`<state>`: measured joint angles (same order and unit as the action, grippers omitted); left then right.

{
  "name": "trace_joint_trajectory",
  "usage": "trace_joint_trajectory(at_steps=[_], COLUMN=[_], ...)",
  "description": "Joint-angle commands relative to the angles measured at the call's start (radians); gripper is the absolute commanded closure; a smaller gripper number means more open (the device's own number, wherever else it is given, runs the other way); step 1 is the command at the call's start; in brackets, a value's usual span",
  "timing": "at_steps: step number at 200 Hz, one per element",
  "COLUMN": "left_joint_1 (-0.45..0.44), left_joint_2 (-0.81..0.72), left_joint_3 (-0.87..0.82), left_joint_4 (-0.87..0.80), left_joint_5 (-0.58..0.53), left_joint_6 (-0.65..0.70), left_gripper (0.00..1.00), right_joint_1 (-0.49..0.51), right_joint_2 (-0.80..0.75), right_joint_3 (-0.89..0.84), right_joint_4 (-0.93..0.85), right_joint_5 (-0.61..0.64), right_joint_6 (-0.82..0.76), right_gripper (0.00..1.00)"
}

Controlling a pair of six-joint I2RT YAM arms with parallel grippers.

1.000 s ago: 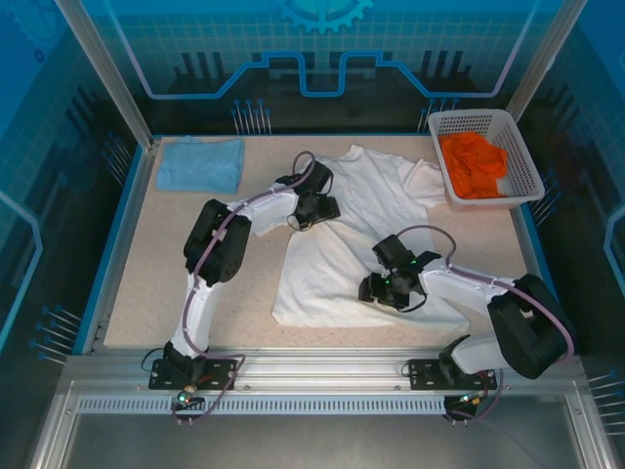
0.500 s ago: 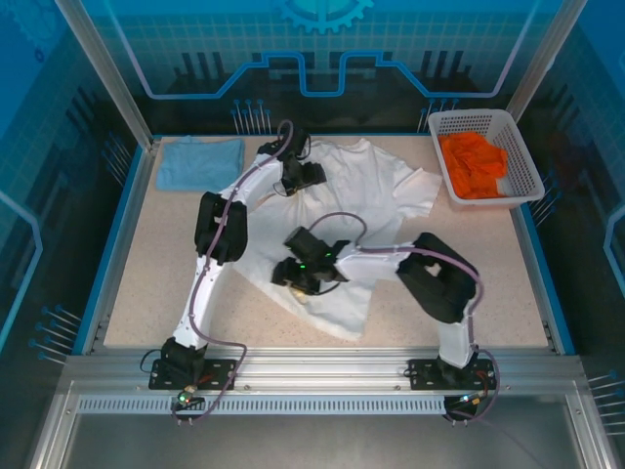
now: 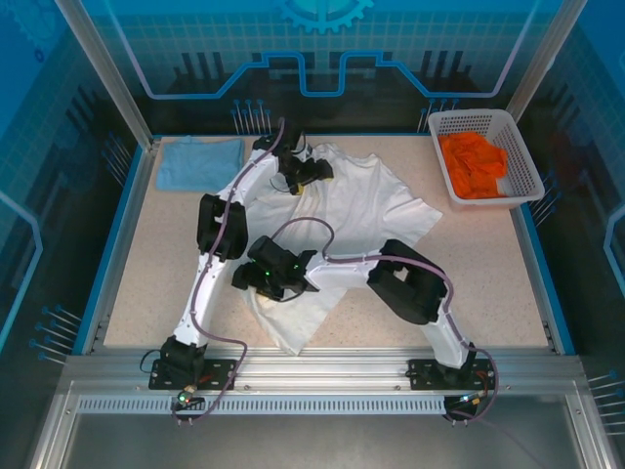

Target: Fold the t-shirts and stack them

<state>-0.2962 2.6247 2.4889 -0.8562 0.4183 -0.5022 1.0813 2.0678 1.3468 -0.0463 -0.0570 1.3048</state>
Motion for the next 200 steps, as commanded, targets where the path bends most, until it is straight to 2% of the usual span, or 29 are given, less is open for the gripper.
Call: trace_joint_trajectory(at_steps=[1, 21, 42, 63, 76, 100, 118, 147, 174, 187, 200], left_joint_1=[0.02, 0.055, 0.084, 0.091, 0.091, 0.086, 0.089, 0.093, 0.101, 0.101, 0.101], left_joint_2=[-0.209, -0.379, -0.619, -0.832, -0.93, -1.022, -1.019, -1.009, -0.911, -0.84, -0.784], left_joint_3=[0.032, -0.116, -0.461, -0.826, -1.022, -1.289, -1.38, -1.47, -1.444, -1.402, -1.348], left_joint_4=[-0.002, 0.017, 0.164, 0.319, 0.398, 0.473, 0.45, 0.461, 0.474, 0.472, 0.442], left_joint_5=[-0.011, -0.108, -0.216, -0.313, -0.336, -0.362, -0.378, -0.418, -0.359, -0.323, -0.333], left_joint_6=[-0.025, -0.063, -0.132, -0.225, -0.285, -0.318, -0.296, -0.276, -0.273, -0.259, -0.241], left_gripper=[0.13, 0.12, 0.12, 0.15, 0.18, 0.24, 0.31, 0.35, 0.4, 0.43, 0.47], right_joint_1=[0.035, 0.028, -0.039, -0.204, -0.314, -0.506, -0.611, -0.714, -0.749, -0.764, -0.786], right_joint_2=[-0.175, -0.316, -0.433, -0.472, -0.45, -0.338, -0.169, 0.124, 0.422, 0.509, 0.545], right_joint_3=[-0.071, -0.123, -0.153, -0.125, -0.081, 0.004, 0.194, 0.517, 0.875, 0.982, 1.003], right_joint_4=[-0.05, -0.099, -0.162, -0.261, -0.315, -0.293, -0.411, -0.534, -0.69, -0.745, -0.756], right_joint_5=[0.102, 0.204, 0.286, 0.295, 0.294, 0.16, 0.139, 0.023, 0.016, 0.03, 0.048], right_joint_6=[-0.146, -0.246, -0.35, -0.445, -0.517, -0.648, -0.706, -0.775, -0.807, -0.798, -0.767], right_gripper=[0.27, 0.26, 0.25, 0.3, 0.32, 0.38, 0.49, 0.66, 0.72, 0.72, 0.73])
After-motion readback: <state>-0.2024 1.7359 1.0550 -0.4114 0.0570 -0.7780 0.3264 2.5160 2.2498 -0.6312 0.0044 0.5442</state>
